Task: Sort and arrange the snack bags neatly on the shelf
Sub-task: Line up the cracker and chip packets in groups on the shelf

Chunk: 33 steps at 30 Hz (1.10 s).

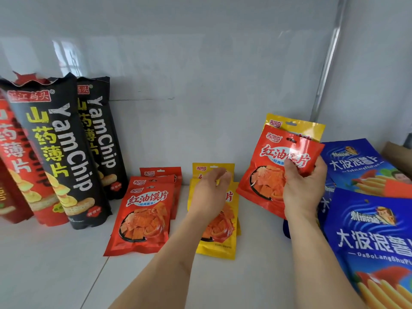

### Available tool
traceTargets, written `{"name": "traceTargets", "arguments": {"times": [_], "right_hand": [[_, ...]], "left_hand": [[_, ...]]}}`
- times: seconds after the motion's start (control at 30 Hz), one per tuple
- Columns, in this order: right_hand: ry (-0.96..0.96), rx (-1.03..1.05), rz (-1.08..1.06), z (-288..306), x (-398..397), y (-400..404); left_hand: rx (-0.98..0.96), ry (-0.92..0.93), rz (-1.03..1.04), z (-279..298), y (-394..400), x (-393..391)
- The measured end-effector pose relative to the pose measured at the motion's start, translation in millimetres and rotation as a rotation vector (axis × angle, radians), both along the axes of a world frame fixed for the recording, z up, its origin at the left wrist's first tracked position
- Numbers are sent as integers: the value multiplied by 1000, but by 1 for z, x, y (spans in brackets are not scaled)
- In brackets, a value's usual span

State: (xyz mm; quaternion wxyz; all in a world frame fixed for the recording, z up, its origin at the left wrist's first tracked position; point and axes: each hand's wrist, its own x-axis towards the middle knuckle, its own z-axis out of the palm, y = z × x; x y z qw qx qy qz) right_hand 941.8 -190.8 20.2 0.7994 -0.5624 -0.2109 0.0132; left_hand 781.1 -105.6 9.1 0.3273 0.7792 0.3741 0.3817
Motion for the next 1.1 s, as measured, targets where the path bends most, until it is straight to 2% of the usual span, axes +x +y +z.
{"name": "traceTargets", "arguments": {"times": [0.1,0.2,0.33,0.67,0.93,1.1], "right_hand": [[77,18,81,-4,1,4],[158,-41,155,-11,-2,12],[241,-89,243,-15,-6,18],[560,-258,543,-18,-4,16],[486,-325,527,-25,-5,19],[499,-211,461,-18,-4,16]], "left_hand": [[-100,-46,-71,12,-9,6],[-153,-72,-66,13,-9,10],[-315,-112,-84,6,-6,12],[-475,-267,-133,-5,1,6],[-639,-452,-129,-12,4,-17],[-677,-537,-201,-6,-1,-32]]}}
